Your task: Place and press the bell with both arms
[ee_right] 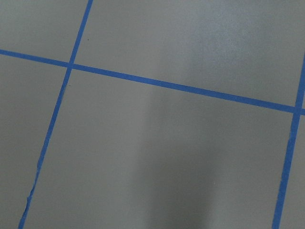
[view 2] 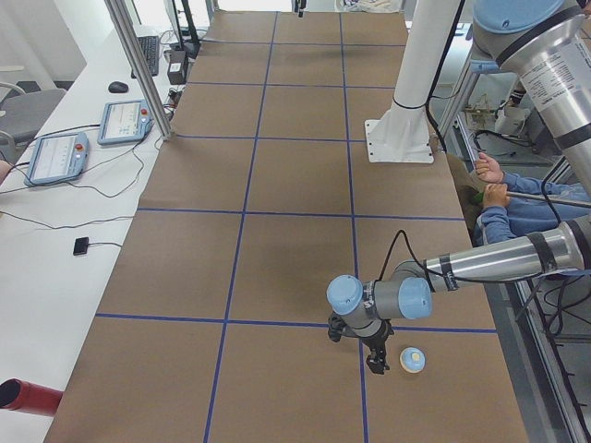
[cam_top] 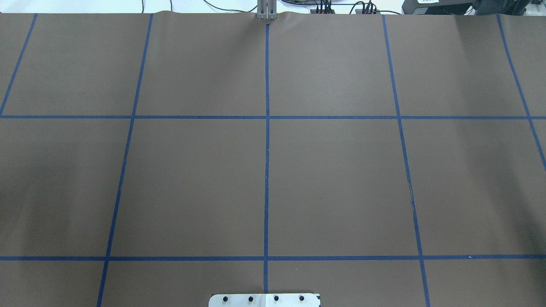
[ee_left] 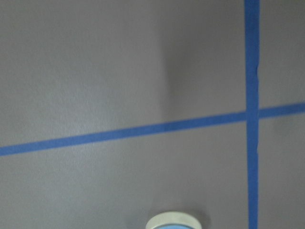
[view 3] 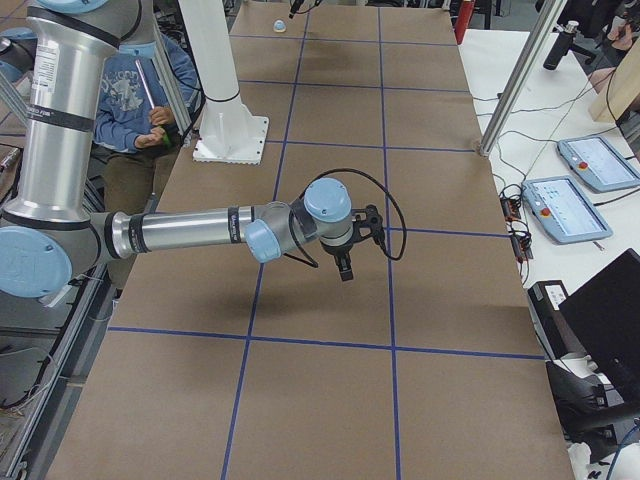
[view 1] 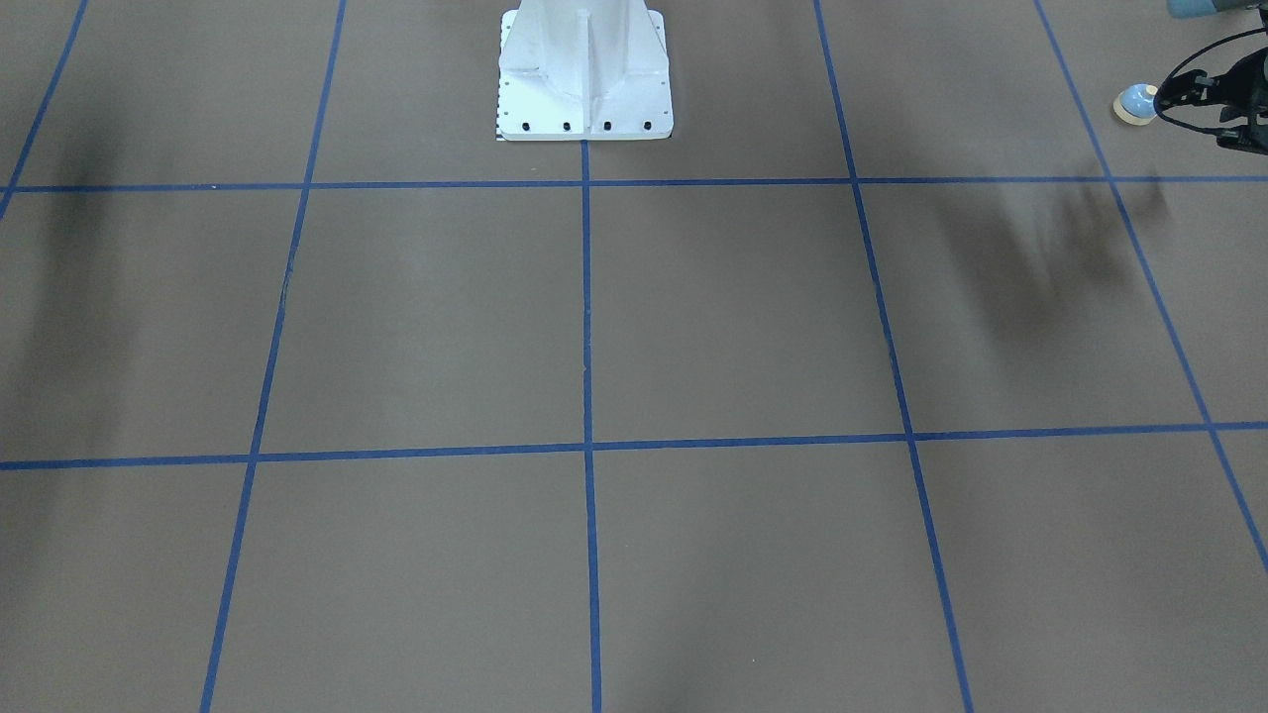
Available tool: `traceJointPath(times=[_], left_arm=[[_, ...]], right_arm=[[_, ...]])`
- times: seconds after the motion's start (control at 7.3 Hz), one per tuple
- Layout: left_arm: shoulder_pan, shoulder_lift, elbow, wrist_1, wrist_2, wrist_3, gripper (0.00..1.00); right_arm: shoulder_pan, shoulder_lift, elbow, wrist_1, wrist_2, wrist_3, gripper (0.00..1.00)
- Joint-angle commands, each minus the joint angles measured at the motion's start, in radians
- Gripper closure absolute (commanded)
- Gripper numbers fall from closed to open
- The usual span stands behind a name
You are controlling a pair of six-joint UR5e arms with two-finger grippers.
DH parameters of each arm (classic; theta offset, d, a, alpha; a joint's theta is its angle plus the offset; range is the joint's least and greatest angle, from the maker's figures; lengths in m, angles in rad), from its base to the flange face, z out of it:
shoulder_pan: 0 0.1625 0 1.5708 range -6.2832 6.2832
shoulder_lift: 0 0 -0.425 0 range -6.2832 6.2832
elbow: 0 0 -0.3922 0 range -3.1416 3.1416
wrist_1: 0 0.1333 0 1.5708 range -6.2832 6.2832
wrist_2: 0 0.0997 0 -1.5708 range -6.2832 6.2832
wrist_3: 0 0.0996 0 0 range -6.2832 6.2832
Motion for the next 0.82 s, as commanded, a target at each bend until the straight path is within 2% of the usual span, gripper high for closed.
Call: traceJointPath(times=[0.0, 0.68], left_arm=[[0.058, 0.011, 0.001, 0.003, -0.005, -0.009, 0.0], [0.15, 0.005, 0.034, -0.011, -0.01, -0.048, 0.0]], right_arm=[[-0.016, -0.013, 0.0, 0.026, 0.002, 0.002, 0.0], [-0.028, -0.013, 0.003, 0.028, 0.002, 0.003, 0.0]])
